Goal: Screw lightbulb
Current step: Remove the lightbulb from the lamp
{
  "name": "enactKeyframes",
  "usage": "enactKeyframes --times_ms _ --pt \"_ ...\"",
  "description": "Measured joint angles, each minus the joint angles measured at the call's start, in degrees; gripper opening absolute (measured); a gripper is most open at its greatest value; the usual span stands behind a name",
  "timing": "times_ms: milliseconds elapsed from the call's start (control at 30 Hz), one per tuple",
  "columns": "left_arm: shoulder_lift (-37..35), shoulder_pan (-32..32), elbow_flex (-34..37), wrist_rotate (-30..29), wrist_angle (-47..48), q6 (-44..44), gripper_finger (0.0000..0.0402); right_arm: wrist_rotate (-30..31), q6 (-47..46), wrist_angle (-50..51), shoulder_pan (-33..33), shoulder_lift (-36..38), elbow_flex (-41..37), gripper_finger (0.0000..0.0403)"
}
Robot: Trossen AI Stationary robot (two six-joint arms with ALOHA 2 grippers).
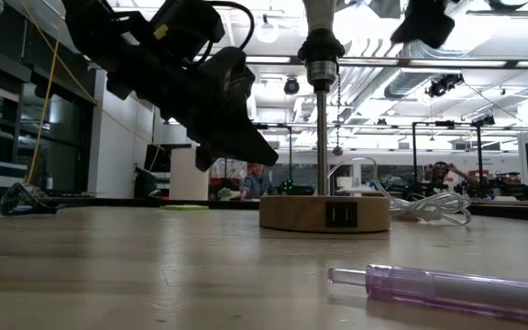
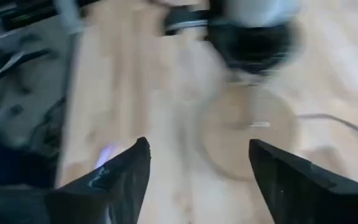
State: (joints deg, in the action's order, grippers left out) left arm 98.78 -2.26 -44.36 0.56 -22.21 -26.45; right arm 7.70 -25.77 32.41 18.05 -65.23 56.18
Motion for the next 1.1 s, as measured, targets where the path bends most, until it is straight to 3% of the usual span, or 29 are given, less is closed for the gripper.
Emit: enactKeyframes --times_ms 267,333,667,833,1100 --pt "1.56 0.04 0.02 0.46 -4.95 4.22 0.0000 28.07 -7.82 -1.62 3.28 0.00 -0.68 0.0273" --pt "2.67 -0.04 0.00 0.48 -7.21 3.07 0.0000 32.01 -8.50 -5.20 3.76 0.02 -1.85 0.0273" --pt "6.10 -0.04 -0.11 -5.04 -7.70 2.59 0.0000 32.86 1.50 -38.18 4.11 -0.11 -13.42 0.0273" --pt "8.14 -0.02 -0.15 -6.33 -7.59 0.67 0.0000 35.89 6.76 -38.47 4.28 -1.47 -13.95 0.0273" --pt "10.04 0.04 -1.28 -6.50 -8.19 0.83 0.0000 39.11 7.85 -44.87 6.29 -8.22 -13.94 0.0273"
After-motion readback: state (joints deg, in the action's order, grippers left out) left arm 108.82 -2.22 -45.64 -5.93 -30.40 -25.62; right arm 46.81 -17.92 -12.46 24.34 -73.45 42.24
